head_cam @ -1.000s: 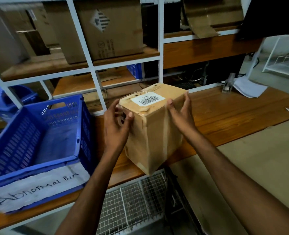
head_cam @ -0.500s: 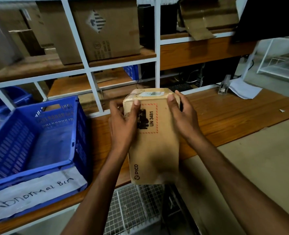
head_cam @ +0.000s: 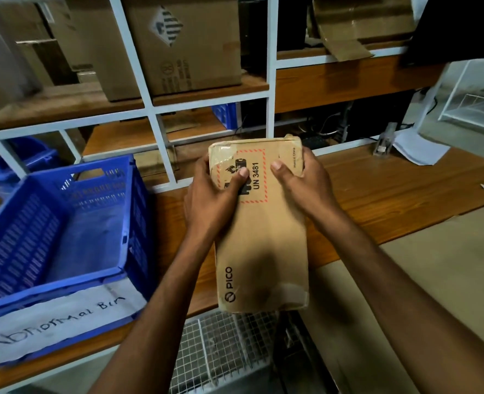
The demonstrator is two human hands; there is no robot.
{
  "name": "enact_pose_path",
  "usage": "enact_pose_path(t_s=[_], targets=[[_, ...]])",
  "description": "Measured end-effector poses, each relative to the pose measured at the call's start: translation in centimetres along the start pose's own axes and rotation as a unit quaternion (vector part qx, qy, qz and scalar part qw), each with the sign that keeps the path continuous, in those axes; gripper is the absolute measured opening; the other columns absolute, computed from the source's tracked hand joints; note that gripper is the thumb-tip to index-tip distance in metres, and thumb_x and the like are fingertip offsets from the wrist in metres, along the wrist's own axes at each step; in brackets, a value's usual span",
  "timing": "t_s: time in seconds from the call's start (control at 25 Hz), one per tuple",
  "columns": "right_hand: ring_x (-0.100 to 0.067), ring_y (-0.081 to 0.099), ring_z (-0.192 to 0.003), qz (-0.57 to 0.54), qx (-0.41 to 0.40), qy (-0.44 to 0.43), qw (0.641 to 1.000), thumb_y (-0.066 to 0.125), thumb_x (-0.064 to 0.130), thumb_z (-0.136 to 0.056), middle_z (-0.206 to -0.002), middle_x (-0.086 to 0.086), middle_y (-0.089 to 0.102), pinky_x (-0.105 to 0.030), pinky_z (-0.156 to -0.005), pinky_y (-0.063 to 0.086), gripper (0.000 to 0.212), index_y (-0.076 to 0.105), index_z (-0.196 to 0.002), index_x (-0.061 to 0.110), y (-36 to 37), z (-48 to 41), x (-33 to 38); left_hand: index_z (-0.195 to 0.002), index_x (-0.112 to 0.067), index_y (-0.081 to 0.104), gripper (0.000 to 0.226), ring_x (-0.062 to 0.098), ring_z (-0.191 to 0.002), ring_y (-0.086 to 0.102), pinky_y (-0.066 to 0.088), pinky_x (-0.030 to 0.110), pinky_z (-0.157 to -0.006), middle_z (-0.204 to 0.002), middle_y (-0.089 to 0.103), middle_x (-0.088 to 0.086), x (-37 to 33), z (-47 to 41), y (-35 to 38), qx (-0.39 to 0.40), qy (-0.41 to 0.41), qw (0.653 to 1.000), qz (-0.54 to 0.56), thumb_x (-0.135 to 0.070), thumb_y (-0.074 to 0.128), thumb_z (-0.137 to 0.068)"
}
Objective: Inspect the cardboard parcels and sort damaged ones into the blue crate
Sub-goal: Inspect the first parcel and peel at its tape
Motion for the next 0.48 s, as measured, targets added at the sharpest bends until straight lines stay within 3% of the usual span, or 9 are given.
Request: enact_pose_path(t_s=[0.08,0.2,0.28,0.36,0.48], targets=[[-0.007,0.065,-0.100,-0.013,-0.015,0.002,1.000,0.068,0.043,-0.096,-0.111,0.013,0.064,-0.031,-0.082,0.057,0.050,0.051,-0.140,0.025,-0.2,0.0,-0.2,-0.138,-0.038,0.046,0.067,0.010,-0.106,0.070,0.059,0.049,-0.093,-0.116,0.070,-0.014,0.2,-0.3,0.3,0.007,-0.006,1.000,-0.006,-0.071,0.068,-0.084],[-0.011,0.064,-0.110,-0.049,0.047,0.052,0.996,0.080,0.034,-0.087,-0.123,0.009,0.066,-0.037,-0.091,0.057,0.063,0.049,-0.141,0.027,0.3,0.4,-1.5,-0.146,-0.042,0.039,0.071,0.012,-0.111,0.070,0.056,0.052,-0.099,-0.116,0.070,-0.017,0.6,0.4,1.1,0.068,-0.017,0.998,-0.002,-0.075,0.063,-0.087],[-0.011,0.063,-0.110,-0.021,0.015,0.023,0.999,0.082,0.032,-0.085,-0.125,0.007,0.067,-0.036,-0.091,0.057,0.058,0.053,-0.135,0.024,0.4,0.5,-1.4,-0.147,-0.038,0.038,0.068,0.012,-0.111,0.069,0.055,0.049,-0.100,-0.109,0.065,-0.021,0.8,0.5,1.2,0.071,-0.010,0.997,-0.008,-0.068,0.062,-0.092],[-0.010,0.062,-0.106,-0.021,0.001,0.012,1.000,0.081,0.032,-0.087,-0.120,0.008,0.066,-0.035,-0.090,0.057,0.052,0.054,-0.130,0.022,0.4,0.5,-1.2,-0.147,-0.038,0.032,0.071,0.013,-0.112,0.068,0.055,0.047,-0.101,-0.116,0.064,-0.017,1.5,0.2,1.2,0.081,-0.031,0.996,0.012,-0.069,0.063,-0.091],[-0.011,0.061,-0.112,-0.045,0.058,0.049,0.996,0.081,0.024,-0.087,-0.124,0.009,0.064,-0.038,-0.095,0.055,0.058,0.049,-0.135,0.026,1.1,1.1,-2.3,-0.139,-0.038,0.031,0.064,0.011,-0.111,0.069,0.058,0.048,-0.098,-0.131,0.065,-0.008,2.8,1.3,1.3,0.109,-0.058,0.990,0.073,-0.063,0.066,-0.091]])
Point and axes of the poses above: each hand's wrist, its own z-axis away from the middle knuckle, its own y-axis out of the palm, x = y × z, the point moved 6 cm from there along -z, towards the middle knuckle
